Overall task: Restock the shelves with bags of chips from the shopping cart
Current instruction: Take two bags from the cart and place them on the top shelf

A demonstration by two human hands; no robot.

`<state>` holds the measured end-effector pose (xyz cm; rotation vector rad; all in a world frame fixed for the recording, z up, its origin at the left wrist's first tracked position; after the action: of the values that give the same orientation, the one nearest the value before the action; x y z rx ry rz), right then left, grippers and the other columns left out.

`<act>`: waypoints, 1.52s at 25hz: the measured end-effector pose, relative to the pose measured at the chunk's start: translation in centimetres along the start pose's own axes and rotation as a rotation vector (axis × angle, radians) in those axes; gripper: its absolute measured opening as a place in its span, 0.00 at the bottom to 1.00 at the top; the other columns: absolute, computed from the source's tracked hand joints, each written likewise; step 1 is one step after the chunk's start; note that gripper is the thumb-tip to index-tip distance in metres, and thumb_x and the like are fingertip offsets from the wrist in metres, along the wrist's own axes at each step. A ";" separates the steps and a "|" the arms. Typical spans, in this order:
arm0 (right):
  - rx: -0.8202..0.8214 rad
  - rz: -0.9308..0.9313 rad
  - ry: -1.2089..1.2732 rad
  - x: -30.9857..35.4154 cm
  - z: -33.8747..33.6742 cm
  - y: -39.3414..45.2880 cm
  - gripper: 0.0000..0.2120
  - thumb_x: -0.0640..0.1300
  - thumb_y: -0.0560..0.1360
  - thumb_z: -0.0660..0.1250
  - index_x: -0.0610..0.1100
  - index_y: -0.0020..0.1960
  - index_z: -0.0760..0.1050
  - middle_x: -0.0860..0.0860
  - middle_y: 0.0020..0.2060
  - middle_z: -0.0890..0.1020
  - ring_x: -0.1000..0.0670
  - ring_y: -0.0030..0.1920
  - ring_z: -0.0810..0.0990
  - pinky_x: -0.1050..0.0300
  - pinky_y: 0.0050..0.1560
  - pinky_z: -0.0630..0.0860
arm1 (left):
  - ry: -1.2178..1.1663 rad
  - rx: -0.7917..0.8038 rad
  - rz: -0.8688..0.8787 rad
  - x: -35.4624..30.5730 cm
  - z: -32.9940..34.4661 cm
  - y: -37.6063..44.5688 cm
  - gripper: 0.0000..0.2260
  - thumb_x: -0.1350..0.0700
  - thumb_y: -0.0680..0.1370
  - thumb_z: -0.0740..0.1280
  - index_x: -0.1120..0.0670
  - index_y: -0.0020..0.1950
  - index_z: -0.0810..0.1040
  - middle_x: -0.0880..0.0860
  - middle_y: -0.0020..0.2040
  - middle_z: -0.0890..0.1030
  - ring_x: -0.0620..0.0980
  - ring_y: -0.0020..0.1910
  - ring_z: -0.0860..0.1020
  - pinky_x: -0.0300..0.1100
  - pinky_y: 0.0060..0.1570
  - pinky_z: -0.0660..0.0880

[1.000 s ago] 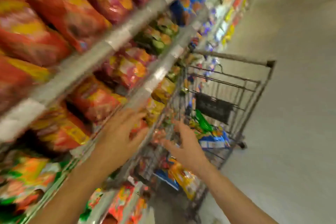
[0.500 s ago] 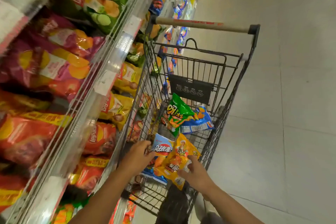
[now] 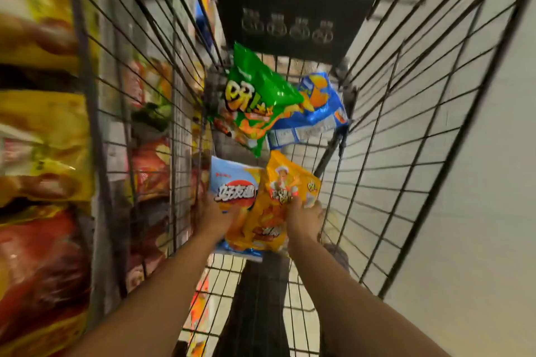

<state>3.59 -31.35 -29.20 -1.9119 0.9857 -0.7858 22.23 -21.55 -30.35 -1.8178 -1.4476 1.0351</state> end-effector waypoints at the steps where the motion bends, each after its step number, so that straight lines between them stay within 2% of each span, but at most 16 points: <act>1: -0.015 0.048 0.014 -0.4 0.6 0.8 0.41 0.64 0.79 0.61 0.44 0.81 0.51 0.40 0.79 0.59 0.37 0.78 0.59 0.38 0.75 0.60 | -0.067 0.022 -0.032 0.7 0.3 0.7 0.38 0.51 0.75 0.75 0.56 0.79 0.60 0.58 0.76 0.69 0.59 0.73 0.69 0.56 0.73 0.67; 4: 0.021 0.065 0.060 -1.7 1.9 1.1 0.53 0.72 0.71 0.67 0.49 0.82 0.45 0.42 0.80 0.56 0.36 0.79 0.57 0.34 0.75 0.60 | -0.215 0.095 -0.110 2.4 0.7 1.6 0.33 0.57 0.75 0.77 0.57 0.76 0.67 0.59 0.69 0.77 0.59 0.67 0.76 0.56 0.69 0.72; 7: -0.043 -0.188 -0.189 -1.4 3.0 -0.5 0.58 0.75 0.66 0.68 0.51 0.82 0.42 0.45 0.81 0.53 0.39 0.80 0.53 0.34 0.76 0.59 | -0.258 0.110 -0.157 2.5 0.5 2.3 0.25 0.55 0.72 0.79 0.57 0.67 0.77 0.63 0.58 0.83 0.62 0.57 0.82 0.54 0.59 0.79; 9: -0.069 -0.252 -0.272 -1.1 3.5 -1.2 0.61 0.74 0.64 0.70 0.50 0.81 0.39 0.45 0.81 0.50 0.40 0.80 0.51 0.34 0.76 0.58 | -0.260 0.147 -0.164 2.1 1.0 1.7 0.20 0.51 0.71 0.79 0.55 0.60 0.82 0.60 0.49 0.86 0.60 0.49 0.84 0.48 0.48 0.79; 11: -0.025 -0.212 -0.284 -1.0 3.1 -1.0 0.63 0.67 0.65 0.75 0.48 0.81 0.37 0.43 0.81 0.50 0.38 0.80 0.51 0.36 0.76 0.59 | -0.284 0.179 -0.129 1.3 1.5 0.6 0.15 0.51 0.71 0.79 0.52 0.56 0.83 0.54 0.46 0.86 0.56 0.47 0.85 0.43 0.45 0.80; 14: 0.049 -0.168 -0.220 -0.8 0.6 -0.5 0.54 0.52 0.69 0.77 0.47 0.82 0.43 0.39 0.78 0.59 0.35 0.76 0.62 0.38 0.72 0.65 | -0.286 0.187 -0.046 0.4 1.4 -1.5 0.14 0.54 0.72 0.78 0.51 0.57 0.83 0.50 0.46 0.86 0.50 0.46 0.84 0.44 0.49 0.81; 17: 0.096 -0.268 -0.019 1.2 -3.5 -3.5 0.43 0.44 0.70 0.76 0.47 0.77 0.56 0.41 0.68 0.74 0.37 0.66 0.75 0.36 0.65 0.75 | -0.320 0.037 -0.013 -0.7 -1.7 -4.5 0.13 0.56 0.73 0.77 0.57 0.56 0.83 0.47 0.33 0.84 0.46 0.30 0.82 0.41 0.33 0.80; 19: 0.238 -0.366 0.094 3.0 -6.4 -7.5 0.40 0.40 0.68 0.77 0.47 0.74 0.59 0.43 0.63 0.78 0.40 0.61 0.80 0.36 0.61 0.78 | -0.340 -0.041 -0.004 -2.1 -4.2 -7.7 0.11 0.57 0.75 0.76 0.58 0.53 0.81 0.49 0.28 0.81 0.48 0.25 0.79 0.44 0.30 0.80; 21: 0.545 -0.419 0.231 5.2 -9.8 -11.8 0.39 0.38 0.67 0.78 0.46 0.73 0.64 0.42 0.60 0.82 0.39 0.58 0.83 0.36 0.59 0.80 | -0.363 -0.103 0.039 -4.3 -6.6 -11.6 0.11 0.58 0.76 0.75 0.61 0.54 0.80 0.52 0.30 0.82 0.51 0.27 0.80 0.46 0.30 0.80; 23: 0.960 -0.437 0.292 7.8 -13.4 -15.8 0.32 0.36 0.68 0.77 0.44 0.70 0.72 0.39 0.60 0.83 0.38 0.58 0.84 0.38 0.57 0.81 | -0.371 -0.195 0.128 -7.2 -8.9 -15.3 0.11 0.63 0.77 0.72 0.65 0.59 0.80 0.59 0.44 0.85 0.57 0.41 0.83 0.50 0.40 0.79; 25: 1.187 -0.497 0.206 10.3 -17.2 -19.2 0.25 0.37 0.69 0.77 0.46 0.65 0.78 0.41 0.60 0.84 0.41 0.57 0.85 0.45 0.55 0.83 | -0.404 -0.348 0.208 -10.0 -11.3 -19.5 0.13 0.66 0.79 0.67 0.67 0.64 0.77 0.57 0.53 0.81 0.54 0.48 0.78 0.46 0.42 0.70; 28: 1.144 -0.672 0.145 13.4 -21.4 -22.4 0.23 0.45 0.71 0.74 0.49 0.65 0.75 0.48 0.56 0.86 0.49 0.54 0.86 0.53 0.48 0.83 | -0.509 -0.518 0.324 -12.6 -14.2 -25.8 0.17 0.61 0.78 0.70 0.61 0.67 0.76 0.60 0.57 0.81 0.57 0.52 0.79 0.44 0.47 0.71; 31: 1.080 -0.830 0.021 14.0 -23.6 -25.5 0.33 0.52 0.70 0.78 0.50 0.71 0.69 0.48 0.61 0.84 0.47 0.59 0.84 0.49 0.55 0.82 | -0.626 -0.643 0.427 -13.4 -15.6 -31.9 0.18 0.55 0.75 0.74 0.51 0.62 0.73 0.54 0.56 0.81 0.59 0.55 0.81 0.49 0.48 0.77; 33: 1.051 -0.917 -0.019 13.3 -24.2 -27.2 0.37 0.51 0.68 0.80 0.50 0.72 0.67 0.49 0.60 0.84 0.47 0.59 0.84 0.47 0.57 0.81 | -0.716 -0.694 0.487 -13.8 -16.1 -35.4 0.21 0.53 0.75 0.75 0.49 0.65 0.72 0.51 0.59 0.81 0.54 0.56 0.81 0.50 0.52 0.79; 36: 1.085 -0.963 0.076 12.5 -24.9 -30.1 0.31 0.46 0.69 0.79 0.49 0.69 0.71 0.48 0.58 0.86 0.45 0.56 0.86 0.49 0.51 0.84 | -0.794 -0.773 0.556 -12.9 -17.0 -40.2 0.26 0.51 0.74 0.77 0.49 0.69 0.72 0.47 0.59 0.82 0.39 0.51 0.80 0.31 0.44 0.76; 38: 1.102 -0.983 0.124 12.6 -25.5 -31.8 0.27 0.44 0.71 0.76 0.46 0.67 0.73 0.46 0.56 0.86 0.44 0.53 0.86 0.51 0.45 0.84 | -0.818 -0.822 0.539 -11.3 -17.5 -42.8 0.26 0.51 0.71 0.79 0.50 0.66 0.73 0.48 0.57 0.83 0.40 0.50 0.82 0.31 0.45 0.77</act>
<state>0.24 -40.75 12.27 -1.2241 -0.4420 -1.5682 13.96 -22.10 16.51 -2.6256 -2.1288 1.7725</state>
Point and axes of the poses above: each hand's wrist, its own y-axis towards the middle knuckle, its own z-axis out of the palm, x = y × z, the point moved 4 cm from there along y, towards the middle knuckle
